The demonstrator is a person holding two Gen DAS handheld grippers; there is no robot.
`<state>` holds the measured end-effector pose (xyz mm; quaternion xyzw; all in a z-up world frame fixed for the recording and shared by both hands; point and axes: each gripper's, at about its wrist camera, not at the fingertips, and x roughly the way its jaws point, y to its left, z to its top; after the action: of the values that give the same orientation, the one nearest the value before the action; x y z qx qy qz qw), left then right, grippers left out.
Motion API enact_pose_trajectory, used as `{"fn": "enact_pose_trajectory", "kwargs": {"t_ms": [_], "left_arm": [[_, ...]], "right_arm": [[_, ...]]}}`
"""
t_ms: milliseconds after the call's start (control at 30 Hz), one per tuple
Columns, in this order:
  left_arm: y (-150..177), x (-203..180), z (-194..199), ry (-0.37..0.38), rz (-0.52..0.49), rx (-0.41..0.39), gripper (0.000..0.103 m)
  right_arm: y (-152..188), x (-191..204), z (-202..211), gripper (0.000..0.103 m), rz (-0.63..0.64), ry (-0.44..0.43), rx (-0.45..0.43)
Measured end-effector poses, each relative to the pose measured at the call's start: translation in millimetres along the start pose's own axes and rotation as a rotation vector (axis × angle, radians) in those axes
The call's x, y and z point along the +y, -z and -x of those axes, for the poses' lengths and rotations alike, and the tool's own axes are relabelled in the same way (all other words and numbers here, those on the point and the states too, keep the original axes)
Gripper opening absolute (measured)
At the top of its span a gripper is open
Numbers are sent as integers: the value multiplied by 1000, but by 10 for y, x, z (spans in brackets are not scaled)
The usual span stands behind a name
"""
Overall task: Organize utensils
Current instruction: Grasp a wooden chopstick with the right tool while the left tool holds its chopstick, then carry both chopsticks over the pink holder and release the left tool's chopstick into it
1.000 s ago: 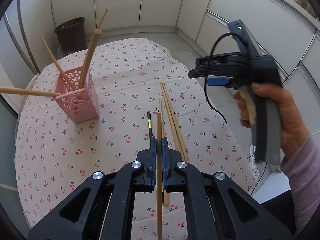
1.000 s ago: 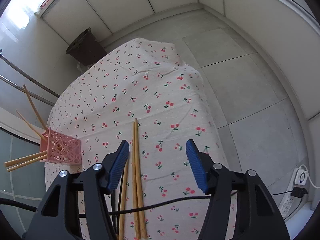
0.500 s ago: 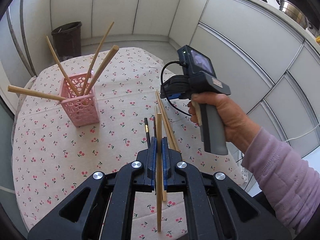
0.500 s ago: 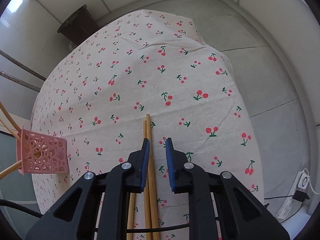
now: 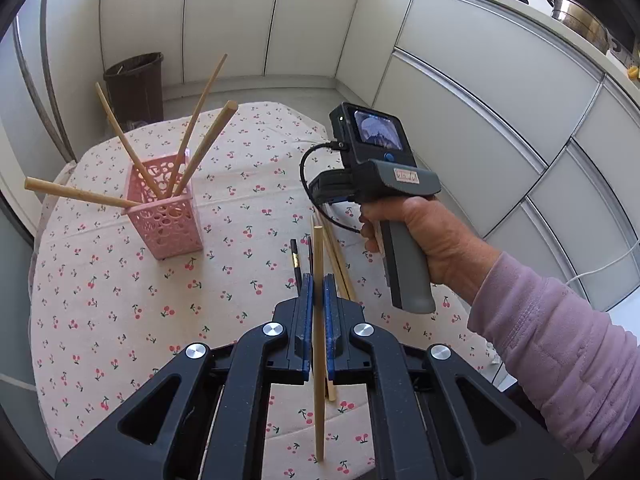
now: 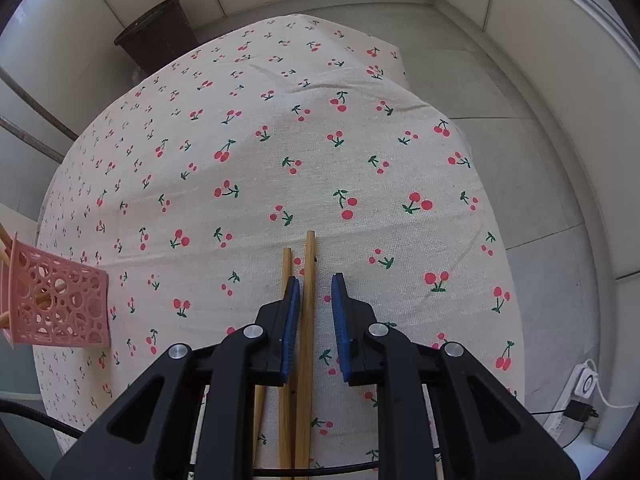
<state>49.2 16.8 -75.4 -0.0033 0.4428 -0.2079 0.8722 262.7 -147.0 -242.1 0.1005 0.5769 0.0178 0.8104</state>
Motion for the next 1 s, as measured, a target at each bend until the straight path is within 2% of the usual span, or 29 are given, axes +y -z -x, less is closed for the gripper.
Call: {"fn": "enact_pose_trajectory", "kwargs": {"t_ms": [67, 133, 300, 733, 1000], "left_arm": [[-7, -1, 35, -5, -3, -14, 5], [-19, 13, 85, -12, 0, -33, 5], [-48, 55, 206, -9, 18, -75, 5], [-237, 73, 670, 8, 72, -250, 5], [-595, 114, 1108, -7, 111, -378, 5]], "right_arm": [[32, -50, 53, 6, -41, -46, -11], [70, -63, 211, 6, -32, -50, -86], [202, 0, 839, 6, 30, -89, -246], [689, -4, 2240, 6, 125, -146, -510], [567, -57, 2841, 6, 78, -227, -623]]}}
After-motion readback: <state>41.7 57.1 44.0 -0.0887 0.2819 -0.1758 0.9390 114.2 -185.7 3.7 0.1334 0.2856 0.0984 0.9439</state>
